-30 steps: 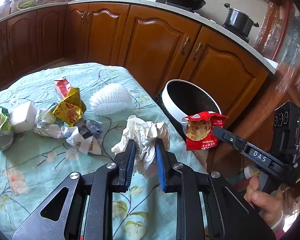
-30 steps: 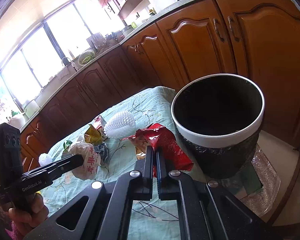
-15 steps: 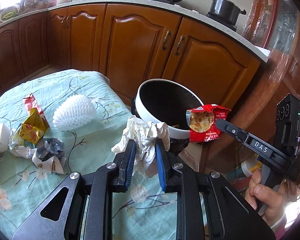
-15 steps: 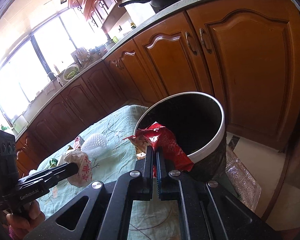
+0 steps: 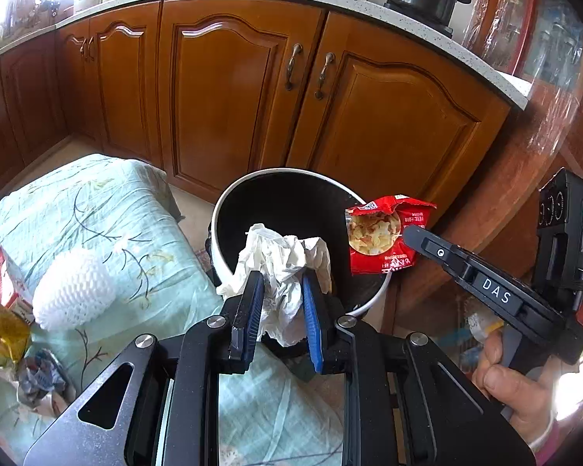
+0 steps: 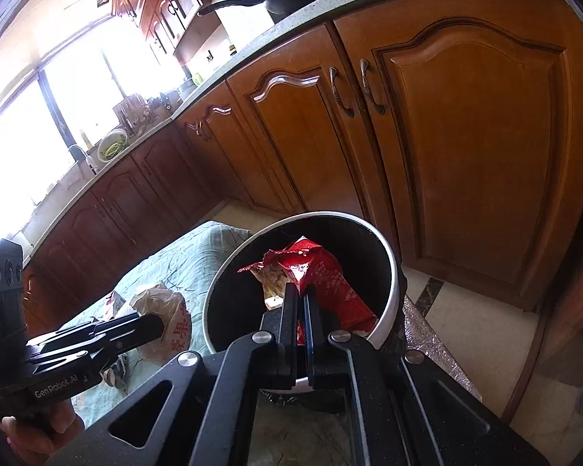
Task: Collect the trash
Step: 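Carry the red bag and tissue to the bin and release both, then return both tools to the table and grasp the red-blue wrapper with the left gripper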
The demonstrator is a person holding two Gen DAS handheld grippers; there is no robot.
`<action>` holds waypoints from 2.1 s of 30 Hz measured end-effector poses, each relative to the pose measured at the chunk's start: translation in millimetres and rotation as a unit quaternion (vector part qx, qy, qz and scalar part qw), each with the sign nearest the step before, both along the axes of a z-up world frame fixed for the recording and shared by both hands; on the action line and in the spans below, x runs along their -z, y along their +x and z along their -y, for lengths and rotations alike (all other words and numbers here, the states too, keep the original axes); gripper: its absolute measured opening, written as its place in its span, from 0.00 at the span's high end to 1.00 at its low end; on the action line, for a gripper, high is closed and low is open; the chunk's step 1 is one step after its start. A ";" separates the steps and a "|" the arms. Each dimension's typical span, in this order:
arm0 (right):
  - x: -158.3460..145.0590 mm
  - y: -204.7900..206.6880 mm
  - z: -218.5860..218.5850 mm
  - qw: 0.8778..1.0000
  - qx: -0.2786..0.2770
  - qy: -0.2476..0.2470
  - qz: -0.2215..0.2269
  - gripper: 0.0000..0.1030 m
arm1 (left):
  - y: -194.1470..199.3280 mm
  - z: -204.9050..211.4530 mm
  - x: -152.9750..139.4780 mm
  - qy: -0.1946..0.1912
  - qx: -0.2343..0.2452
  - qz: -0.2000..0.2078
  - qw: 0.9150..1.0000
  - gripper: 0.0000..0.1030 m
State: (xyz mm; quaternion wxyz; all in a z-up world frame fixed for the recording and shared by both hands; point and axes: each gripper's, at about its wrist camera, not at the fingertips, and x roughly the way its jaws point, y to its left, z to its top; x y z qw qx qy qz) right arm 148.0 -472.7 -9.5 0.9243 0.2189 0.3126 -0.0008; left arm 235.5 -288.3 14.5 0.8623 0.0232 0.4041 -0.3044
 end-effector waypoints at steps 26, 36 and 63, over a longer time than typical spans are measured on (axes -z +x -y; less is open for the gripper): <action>-1.4 -21.2 -11.4 0.999 -0.007 0.039 0.017 0.40 | -4.3 -27.7 -3.5 -0.018 -0.021 -0.019 0.999 0.39; -4.9 -48.7 -65.1 0.996 -0.056 0.056 0.030 0.17 | -54.8 -115.0 -11.2 -0.041 -0.079 -0.006 0.996 0.36; 11.5 -85.7 -192.4 0.981 -0.182 0.067 0.017 0.14 | -179.0 -248.1 46.1 0.003 -0.143 -0.036 0.989 0.33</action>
